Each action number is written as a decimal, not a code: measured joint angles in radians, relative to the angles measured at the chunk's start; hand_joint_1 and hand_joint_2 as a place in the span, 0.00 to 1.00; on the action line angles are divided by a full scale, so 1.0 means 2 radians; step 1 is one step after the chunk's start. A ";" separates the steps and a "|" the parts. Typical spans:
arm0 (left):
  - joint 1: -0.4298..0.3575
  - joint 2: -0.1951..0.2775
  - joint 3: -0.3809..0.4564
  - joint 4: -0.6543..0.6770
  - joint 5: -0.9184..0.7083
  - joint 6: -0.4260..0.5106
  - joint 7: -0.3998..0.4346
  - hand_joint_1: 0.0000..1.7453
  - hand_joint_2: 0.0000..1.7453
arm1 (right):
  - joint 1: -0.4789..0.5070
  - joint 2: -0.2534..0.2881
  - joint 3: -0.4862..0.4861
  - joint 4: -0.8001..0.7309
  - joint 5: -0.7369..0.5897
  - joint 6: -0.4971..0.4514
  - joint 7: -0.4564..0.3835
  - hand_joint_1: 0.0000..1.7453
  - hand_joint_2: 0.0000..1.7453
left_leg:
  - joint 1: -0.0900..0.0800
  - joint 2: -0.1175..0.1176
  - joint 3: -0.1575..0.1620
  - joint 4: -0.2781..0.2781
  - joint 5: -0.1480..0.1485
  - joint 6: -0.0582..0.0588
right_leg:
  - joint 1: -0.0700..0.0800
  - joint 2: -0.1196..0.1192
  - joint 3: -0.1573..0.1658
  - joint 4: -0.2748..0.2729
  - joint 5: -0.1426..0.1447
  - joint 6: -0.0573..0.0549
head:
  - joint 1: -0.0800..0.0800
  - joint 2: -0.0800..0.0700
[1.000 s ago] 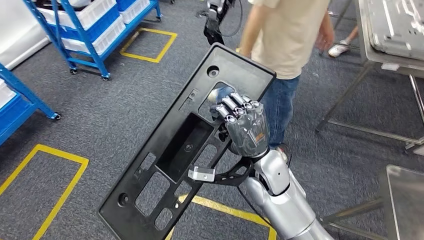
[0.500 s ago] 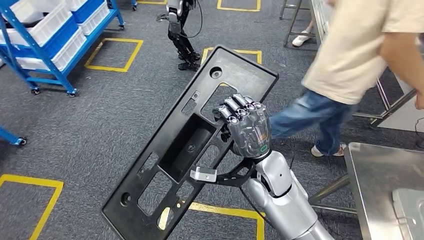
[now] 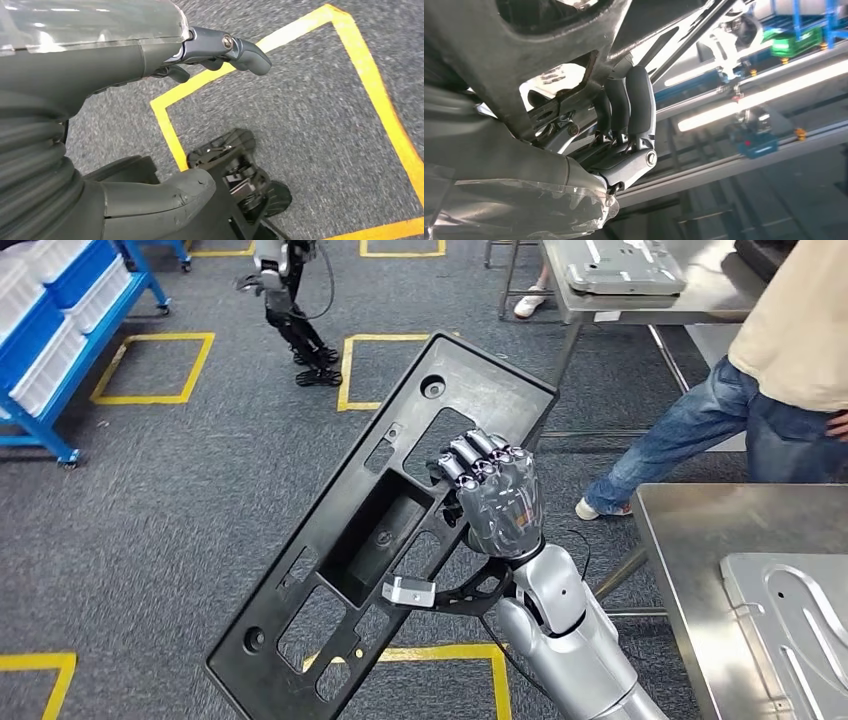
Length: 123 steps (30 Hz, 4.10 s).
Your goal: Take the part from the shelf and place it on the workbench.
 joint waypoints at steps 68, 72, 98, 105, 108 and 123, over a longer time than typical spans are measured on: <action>0.001 -0.003 0.009 0.000 0.001 0.008 -0.001 0.00 1.00 | 0.005 -0.001 -0.002 -0.002 0.002 0.000 -0.001 1.00 1.00 | 0.001 -0.031 -0.030 0.070 -0.043 -0.006 | 0.005 0.026 0.007 -0.015 0.006 -0.025 | 0.001 0.000; 0.004 -0.003 0.016 0.000 0.002 0.009 -0.001 0.00 1.00 | 0.013 -0.001 -0.002 -0.002 0.008 0.000 0.002 1.00 1.00 | 0.003 -0.043 -0.062 0.135 -0.055 -0.010 | 0.004 0.053 0.005 -0.011 0.006 -0.026 | 0.001 0.000; -0.002 -0.009 0.024 0.000 0.000 0.016 0.001 0.00 1.00 | 0.005 -0.005 0.005 0.001 -0.002 0.000 0.006 1.00 1.00 | 0.001 -0.024 -0.015 0.048 -0.034 -0.005 | 0.007 0.027 0.005 -0.016 0.009 -0.022 | 0.003 0.000; 0.004 -0.008 0.025 0.000 -0.002 0.016 0.000 0.00 1.00 | 0.006 -0.005 0.005 0.007 -0.005 0.000 0.005 1.00 1.00 | 0.006 -0.057 -0.039 0.073 -0.013 -0.008 | 0.004 0.071 0.003 -0.005 0.005 -0.022 | 0.003 0.000; 0.003 -0.008 0.025 0.000 -0.002 0.016 -0.001 0.00 1.00 | 0.005 -0.005 0.005 0.007 -0.006 0.000 0.004 1.00 1.00 | 0.007 -0.077 -0.020 0.026 0.000 -0.005 | 0.003 0.088 -0.004 0.004 0.003 -0.013 | 0.003 0.000; 0.002 -0.009 0.026 0.000 -0.003 0.015 -0.003 0.00 1.00 | 0.009 -0.006 0.003 0.007 -0.006 0.000 0.001 1.00 1.00 | 0.001 0.001 -0.011 0.017 -0.002 0.007 | 0.012 -0.001 -0.005 0.000 0.003 -0.010 | 0.004 0.000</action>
